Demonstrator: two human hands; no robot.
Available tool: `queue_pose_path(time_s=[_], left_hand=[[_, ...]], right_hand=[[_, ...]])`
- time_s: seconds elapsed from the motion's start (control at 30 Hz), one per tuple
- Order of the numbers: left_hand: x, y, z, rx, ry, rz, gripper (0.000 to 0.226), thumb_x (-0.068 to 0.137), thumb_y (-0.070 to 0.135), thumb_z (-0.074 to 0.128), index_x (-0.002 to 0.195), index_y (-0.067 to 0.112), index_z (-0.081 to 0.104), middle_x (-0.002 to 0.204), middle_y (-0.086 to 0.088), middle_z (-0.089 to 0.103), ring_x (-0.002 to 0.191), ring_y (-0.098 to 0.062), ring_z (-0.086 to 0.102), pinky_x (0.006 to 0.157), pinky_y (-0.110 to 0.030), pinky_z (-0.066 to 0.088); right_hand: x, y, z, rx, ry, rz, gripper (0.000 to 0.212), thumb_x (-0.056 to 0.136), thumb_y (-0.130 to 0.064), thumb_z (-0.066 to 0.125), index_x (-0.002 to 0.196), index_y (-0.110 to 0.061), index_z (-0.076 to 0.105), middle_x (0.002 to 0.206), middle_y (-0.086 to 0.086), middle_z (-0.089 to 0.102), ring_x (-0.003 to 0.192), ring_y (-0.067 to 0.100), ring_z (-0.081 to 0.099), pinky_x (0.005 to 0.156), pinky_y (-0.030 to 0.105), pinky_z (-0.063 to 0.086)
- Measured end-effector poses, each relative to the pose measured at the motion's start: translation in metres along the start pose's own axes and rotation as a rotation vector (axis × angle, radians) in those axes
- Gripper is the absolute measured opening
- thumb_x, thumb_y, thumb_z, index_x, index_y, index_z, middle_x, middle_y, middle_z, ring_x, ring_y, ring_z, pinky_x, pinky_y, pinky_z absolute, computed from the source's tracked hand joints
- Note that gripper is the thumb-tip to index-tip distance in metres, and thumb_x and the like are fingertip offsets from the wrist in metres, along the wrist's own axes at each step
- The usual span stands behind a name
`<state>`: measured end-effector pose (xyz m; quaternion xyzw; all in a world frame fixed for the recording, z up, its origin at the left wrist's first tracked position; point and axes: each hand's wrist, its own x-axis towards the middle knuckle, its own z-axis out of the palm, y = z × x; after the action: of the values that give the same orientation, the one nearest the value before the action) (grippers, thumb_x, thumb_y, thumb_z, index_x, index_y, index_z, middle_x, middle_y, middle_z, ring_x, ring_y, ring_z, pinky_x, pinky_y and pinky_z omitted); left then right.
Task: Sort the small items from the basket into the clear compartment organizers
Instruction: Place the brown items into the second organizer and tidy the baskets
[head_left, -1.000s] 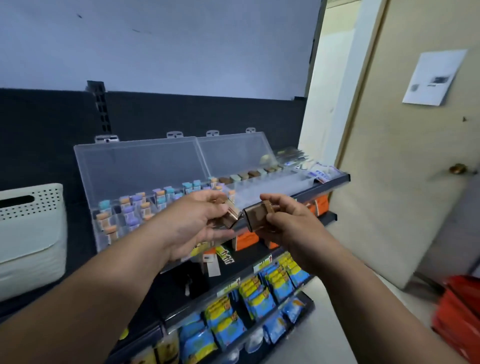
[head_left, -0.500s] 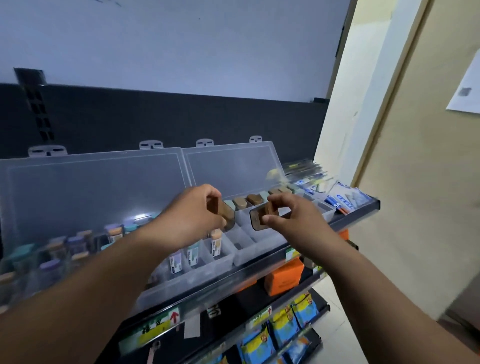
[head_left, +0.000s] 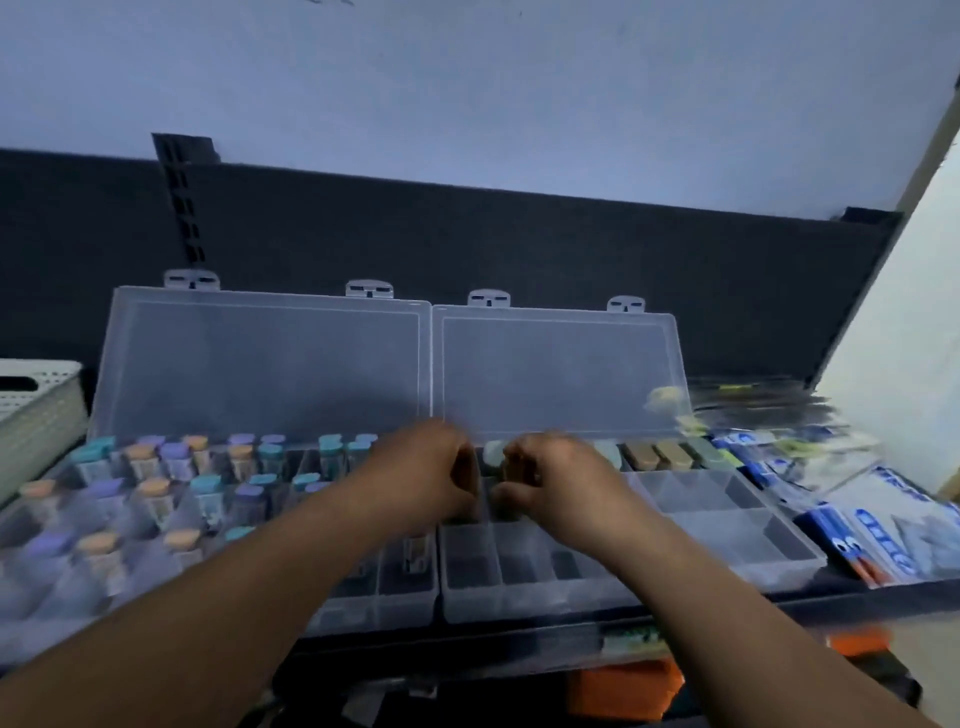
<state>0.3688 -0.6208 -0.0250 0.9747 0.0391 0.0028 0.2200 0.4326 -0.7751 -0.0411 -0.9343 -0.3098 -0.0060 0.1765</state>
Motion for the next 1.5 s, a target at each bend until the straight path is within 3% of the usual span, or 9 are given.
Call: queue_pose_path(time_s=[0.2,0.33,0.47,0.57,0.67,0.83,1.0,1.2,1.5], left_hand=[[0.01,-0.002,0.01,0.25,-0.021,-0.039,0.034,0.072,0.054,0.07,0.097,0.032,0.064,0.099,0.004,0.06,0.098,-0.019,0.05,0.087,-0.038,0.043],[0.01,0.001,0.009,0.339,-0.063,-0.077,0.034,0.073,0.059,0.067,0.098,0.037,0.06,0.103,0.006,0.054,0.106,-0.02,0.041,0.09,-0.042,0.033],[0.004,0.001,0.002,0.353,-0.025,-0.086,0.041,0.073,0.056,0.069,0.108,0.037,0.061,0.11,0.005,0.055,0.112,-0.022,0.04,0.09,-0.04,0.032],[-0.011,-0.012,-0.008,0.336,0.076,-0.097,0.048,0.074,0.055,0.068,0.118,0.035,0.058,0.117,0.004,0.054,0.117,-0.022,0.042,0.091,-0.037,0.034],[-0.043,-0.041,-0.021,0.291,0.229,-0.092,0.06,0.079,0.056,0.064,0.131,0.031,0.049,0.134,0.002,0.049,0.124,-0.022,0.042,0.103,-0.037,0.035],[-0.124,-0.093,-0.055,0.452,0.403,-0.186,0.079,0.084,0.067,0.046,0.149,0.028,0.021,0.157,0.001,0.018,0.145,-0.018,0.013,0.114,-0.042,0.014],[-0.213,-0.155,-0.095,0.531,0.429,-0.333,0.086,0.084,0.071,0.037,0.152,0.026,0.009,0.16,0.0,0.007,0.147,-0.021,0.003,0.117,-0.048,0.007],[-0.325,-0.226,-0.13,0.55,0.453,-0.477,0.085,0.085,0.069,0.041,0.151,0.028,0.006,0.16,0.0,0.004,0.147,-0.021,-0.001,0.117,-0.05,0.005],[-0.456,-0.311,-0.166,0.526,0.473,-0.683,0.087,0.084,0.073,0.037,0.151,0.03,0.002,0.161,0.001,0.002,0.147,-0.019,-0.001,0.118,-0.047,0.004]], right_hand=[[0.014,0.013,0.01,-0.138,-0.125,-0.107,0.036,0.081,-0.058,0.061,0.071,-0.031,0.041,0.089,-0.004,0.042,0.086,0.02,0.046,0.077,0.034,0.034],[0.017,0.013,0.009,-0.144,-0.174,-0.123,0.034,0.08,-0.062,0.059,0.091,-0.031,0.055,0.094,-0.003,0.039,0.087,0.02,0.046,0.077,0.033,0.035],[0.016,0.004,-0.001,-0.123,-0.143,-0.107,0.041,0.084,-0.056,0.06,0.11,-0.026,0.058,0.111,0.001,0.049,0.1,0.022,0.053,0.091,0.043,0.046],[0.012,-0.017,-0.008,-0.098,-0.085,-0.146,0.041,0.088,-0.047,0.06,0.119,-0.02,0.058,0.117,0.003,0.051,0.105,0.022,0.053,0.091,0.035,0.044],[0.007,-0.055,-0.01,-0.1,-0.038,-0.215,0.043,0.09,-0.044,0.059,0.126,-0.02,0.055,0.122,0.005,0.052,0.114,0.022,0.049,0.094,0.033,0.041],[-0.004,-0.137,0.01,-0.133,0.017,-0.342,0.07,0.09,-0.052,0.054,0.149,-0.024,0.028,0.153,0.003,0.031,0.139,0.024,0.026,0.115,0.036,0.024],[-0.021,-0.237,0.042,-0.133,0.041,-0.462,0.08,0.089,-0.058,0.05,0.153,-0.024,0.016,0.16,0.004,0.015,0.146,0.023,0.014,0.118,0.038,0.017],[-0.05,-0.356,0.078,-0.079,0.06,-0.594,0.08,0.088,-0.053,0.057,0.152,-0.024,0.019,0.158,0.002,0.019,0.144,0.022,0.017,0.117,0.037,0.019],[-0.074,-0.5,0.125,-0.041,-0.039,-0.767,0.079,0.089,-0.056,0.052,0.152,-0.025,0.017,0.16,0.002,0.014,0.146,0.021,0.012,0.118,0.039,0.016]])
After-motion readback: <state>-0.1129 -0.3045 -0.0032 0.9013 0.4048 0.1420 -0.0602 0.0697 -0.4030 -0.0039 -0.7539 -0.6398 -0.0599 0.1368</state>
